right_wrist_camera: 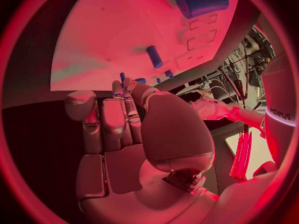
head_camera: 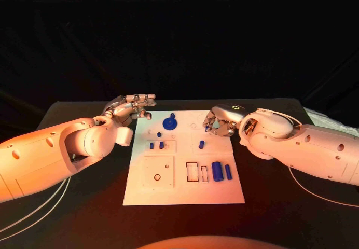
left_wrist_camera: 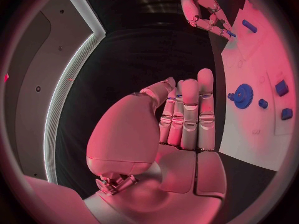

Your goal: Assemble the parts on the task board

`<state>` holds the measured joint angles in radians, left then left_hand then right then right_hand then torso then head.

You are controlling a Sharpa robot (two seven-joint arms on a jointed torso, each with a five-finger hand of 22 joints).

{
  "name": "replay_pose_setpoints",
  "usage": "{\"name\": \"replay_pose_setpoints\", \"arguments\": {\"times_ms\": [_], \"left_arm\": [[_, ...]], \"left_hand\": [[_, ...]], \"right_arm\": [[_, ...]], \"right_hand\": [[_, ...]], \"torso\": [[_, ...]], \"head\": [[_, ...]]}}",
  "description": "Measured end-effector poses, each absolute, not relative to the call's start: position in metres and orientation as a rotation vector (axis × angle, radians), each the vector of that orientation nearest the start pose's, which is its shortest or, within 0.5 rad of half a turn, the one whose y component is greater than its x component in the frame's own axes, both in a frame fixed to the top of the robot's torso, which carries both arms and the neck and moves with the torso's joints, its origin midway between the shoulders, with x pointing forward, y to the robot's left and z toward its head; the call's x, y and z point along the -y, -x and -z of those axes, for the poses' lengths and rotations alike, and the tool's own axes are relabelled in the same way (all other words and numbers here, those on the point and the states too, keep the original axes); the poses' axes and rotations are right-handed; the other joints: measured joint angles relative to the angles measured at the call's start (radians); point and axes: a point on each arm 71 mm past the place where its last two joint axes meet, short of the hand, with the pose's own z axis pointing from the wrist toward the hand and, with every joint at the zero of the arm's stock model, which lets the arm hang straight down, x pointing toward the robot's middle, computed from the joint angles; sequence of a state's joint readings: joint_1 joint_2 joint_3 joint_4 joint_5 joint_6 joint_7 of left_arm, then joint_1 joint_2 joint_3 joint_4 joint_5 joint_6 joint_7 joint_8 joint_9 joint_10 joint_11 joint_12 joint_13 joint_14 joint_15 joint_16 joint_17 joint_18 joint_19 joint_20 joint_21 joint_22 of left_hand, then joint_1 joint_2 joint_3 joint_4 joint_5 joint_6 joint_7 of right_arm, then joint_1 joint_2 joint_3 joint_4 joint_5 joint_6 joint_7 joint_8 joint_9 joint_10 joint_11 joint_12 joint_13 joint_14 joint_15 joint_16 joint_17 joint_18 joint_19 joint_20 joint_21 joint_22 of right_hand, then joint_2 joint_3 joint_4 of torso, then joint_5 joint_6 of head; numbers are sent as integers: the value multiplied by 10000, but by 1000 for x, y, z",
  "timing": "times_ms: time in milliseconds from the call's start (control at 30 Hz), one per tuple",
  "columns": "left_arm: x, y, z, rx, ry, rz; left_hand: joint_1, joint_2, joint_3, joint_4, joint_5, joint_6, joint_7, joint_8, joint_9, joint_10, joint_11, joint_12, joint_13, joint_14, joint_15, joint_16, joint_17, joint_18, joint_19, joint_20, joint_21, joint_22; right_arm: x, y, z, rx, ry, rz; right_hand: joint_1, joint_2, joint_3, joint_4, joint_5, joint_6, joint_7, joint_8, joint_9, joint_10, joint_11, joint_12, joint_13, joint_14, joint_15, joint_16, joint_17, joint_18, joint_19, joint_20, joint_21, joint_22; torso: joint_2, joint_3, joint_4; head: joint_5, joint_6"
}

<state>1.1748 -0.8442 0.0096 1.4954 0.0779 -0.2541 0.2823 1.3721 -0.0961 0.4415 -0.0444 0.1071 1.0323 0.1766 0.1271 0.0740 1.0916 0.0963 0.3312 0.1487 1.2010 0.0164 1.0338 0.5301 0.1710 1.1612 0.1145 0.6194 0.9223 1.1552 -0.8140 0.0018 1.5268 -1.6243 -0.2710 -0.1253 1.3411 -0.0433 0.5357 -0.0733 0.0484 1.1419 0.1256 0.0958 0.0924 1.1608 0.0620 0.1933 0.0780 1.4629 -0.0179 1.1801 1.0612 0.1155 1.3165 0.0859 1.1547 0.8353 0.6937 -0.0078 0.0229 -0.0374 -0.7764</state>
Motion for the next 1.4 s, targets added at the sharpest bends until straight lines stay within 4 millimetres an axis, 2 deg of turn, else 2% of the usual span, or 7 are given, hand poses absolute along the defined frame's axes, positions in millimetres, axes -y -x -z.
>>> {"name": "replay_pose_setpoints", "arguments": {"times_ms": [200,367,533,733,1100,1400], "left_arm": [[-216,-496,184,-14750,12810,15578],[-216,-496,184,-14773,12812,15582],[-214,-495,184,-14802,12801,15621],[-212,-495,184,-14836,12784,15676],[-208,-495,185,-14892,12764,15749],[-207,-495,185,-14912,12762,15767]], "left_hand": [[0,0,0,0,0,0,0,0,0,0,0,0,0,0,0,0,0,-1,0,0,0,0],[0,0,0,0,0,0,0,0,0,0,0,0,-1,0,0,0,1,-1,0,0,0,0],[0,0,0,0,0,0,0,0,0,1,0,0,-2,0,0,0,1,-1,0,0,0,1],[0,0,0,0,0,0,0,0,0,1,0,0,-2,1,1,0,2,-1,0,0,0,1],[0,0,-41,-41,0,0,0,40,0,1,0,59,13,-36,-36,-40,-59,-1,0,0,-57,-17],[0,0,-41,-41,0,0,0,40,1,1,0,58,12,-36,-35,-40,-59,-1,0,0,-57,-17]], "right_arm": [[160,-466,183,-16340,3019,-6876],[133,-451,183,-16358,3176,-7793],[109,-437,191,-16557,3316,-8593],[89,-428,207,-16885,3467,-9124],[69,-419,233,-17390,3965,-9313],[64,-417,241,-17545,4369,-9163]], "right_hand": [[0,-1,-1,1,-7,-5,3,3,-2,0,1,-1,-11,0,0,0,21,0,0,0,2,16],[0,-2,-2,1,-23,17,34,42,-6,0,2,-1,-19,0,0,0,36,0,0,0,1,18],[1,-3,-2,1,-25,27,51,43,-5,1,3,-1,-19,1,0,0,50,0,-1,0,0,43],[1,-4,39,-40,-15,24,54,42,10,8,12,-40,-33,1,0,0,61,0,-1,0,0,52],[1,-5,40,-40,22,21,55,34,9,16,21,-41,-36,1,0,0,60,0,-1,0,38,51],[1,-5,39,-40,21,8,66,22,3,0,39,-42,-36,1,0,0,61,0,-1,1,38,50]], "torso": [[5,0,17],[5,-9,22],[9,-12,21],[15,-17,18],[15,-19,18],[12,-12,17]], "head": [[28,-6],[174,-13],[322,-32],[405,-57],[638,-184],[740,-273]]}}
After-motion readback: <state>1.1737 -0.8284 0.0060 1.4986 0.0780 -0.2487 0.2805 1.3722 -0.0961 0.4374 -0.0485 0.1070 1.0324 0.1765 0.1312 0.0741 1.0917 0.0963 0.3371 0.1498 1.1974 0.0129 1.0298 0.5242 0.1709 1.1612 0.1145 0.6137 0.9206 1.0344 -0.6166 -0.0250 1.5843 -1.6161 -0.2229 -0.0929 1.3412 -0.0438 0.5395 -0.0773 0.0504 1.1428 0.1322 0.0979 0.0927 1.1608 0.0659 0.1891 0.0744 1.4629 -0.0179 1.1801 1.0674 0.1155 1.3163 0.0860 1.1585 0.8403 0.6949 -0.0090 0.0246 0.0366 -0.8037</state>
